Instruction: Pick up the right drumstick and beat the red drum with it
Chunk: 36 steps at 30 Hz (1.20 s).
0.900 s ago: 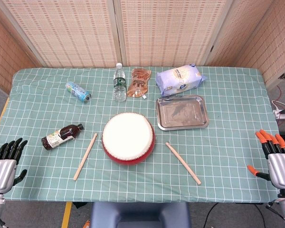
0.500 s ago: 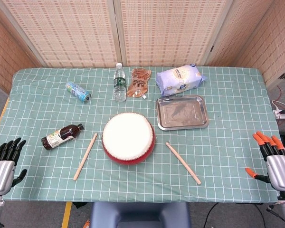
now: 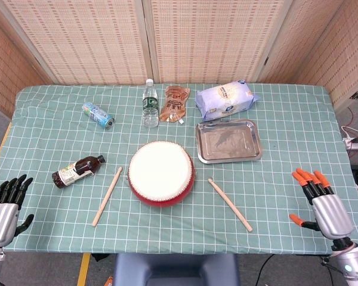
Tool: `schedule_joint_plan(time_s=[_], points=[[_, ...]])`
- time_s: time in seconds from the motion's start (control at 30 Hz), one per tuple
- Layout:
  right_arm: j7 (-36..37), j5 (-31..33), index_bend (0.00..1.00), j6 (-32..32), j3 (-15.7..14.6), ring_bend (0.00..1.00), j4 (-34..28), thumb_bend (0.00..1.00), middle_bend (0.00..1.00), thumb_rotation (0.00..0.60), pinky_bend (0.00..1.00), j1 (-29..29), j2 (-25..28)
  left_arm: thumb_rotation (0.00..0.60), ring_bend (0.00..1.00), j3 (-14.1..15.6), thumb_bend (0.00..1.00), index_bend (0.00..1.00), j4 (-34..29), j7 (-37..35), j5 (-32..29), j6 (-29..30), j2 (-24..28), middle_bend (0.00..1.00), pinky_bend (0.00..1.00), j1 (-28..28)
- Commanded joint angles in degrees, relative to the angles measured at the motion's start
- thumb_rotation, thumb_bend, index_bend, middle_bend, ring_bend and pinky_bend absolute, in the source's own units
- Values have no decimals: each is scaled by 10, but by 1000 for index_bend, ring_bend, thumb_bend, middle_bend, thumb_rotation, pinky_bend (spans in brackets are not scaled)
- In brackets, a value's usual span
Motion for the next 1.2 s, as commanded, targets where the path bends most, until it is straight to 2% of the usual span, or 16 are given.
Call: schedule_joint_plan(time_s=[0.03, 0.3, 0.7, 1.0, 1.2], points=[[-19, -12, 0, -27, -4, 0, 10, 119, 25, 600, 0, 20, -22, 600, 0, 0, 237, 0, 1, 1, -2, -1, -1, 0, 4, 1], [-56, -22, 0, -96, -9, 0, 35, 120, 25, 600, 0, 68, -82, 600, 0, 2, 237, 0, 1, -2, -4, -6, 2, 0, 4, 1], [-51, -20, 0, -178, -10, 0, 100, 119, 25, 600, 0, 137, -169, 600, 0, 5, 237, 0, 9, -17, -3, -9, 3, 0, 4, 3], [-39, -19, 0, -198, -21, 0, 164, 119, 20, 600, 0, 163, -227, 600, 0, 8, 238, 0, 18, -26, -7, -15, 3, 0, 4, 4], [-30, -4, 0, -202, -22, 0, 193, 119, 16, 600, 0, 169, -240, 600, 0, 9, 239, 0, 21, -33, -6, -16, 3, 0, 4, 4]])
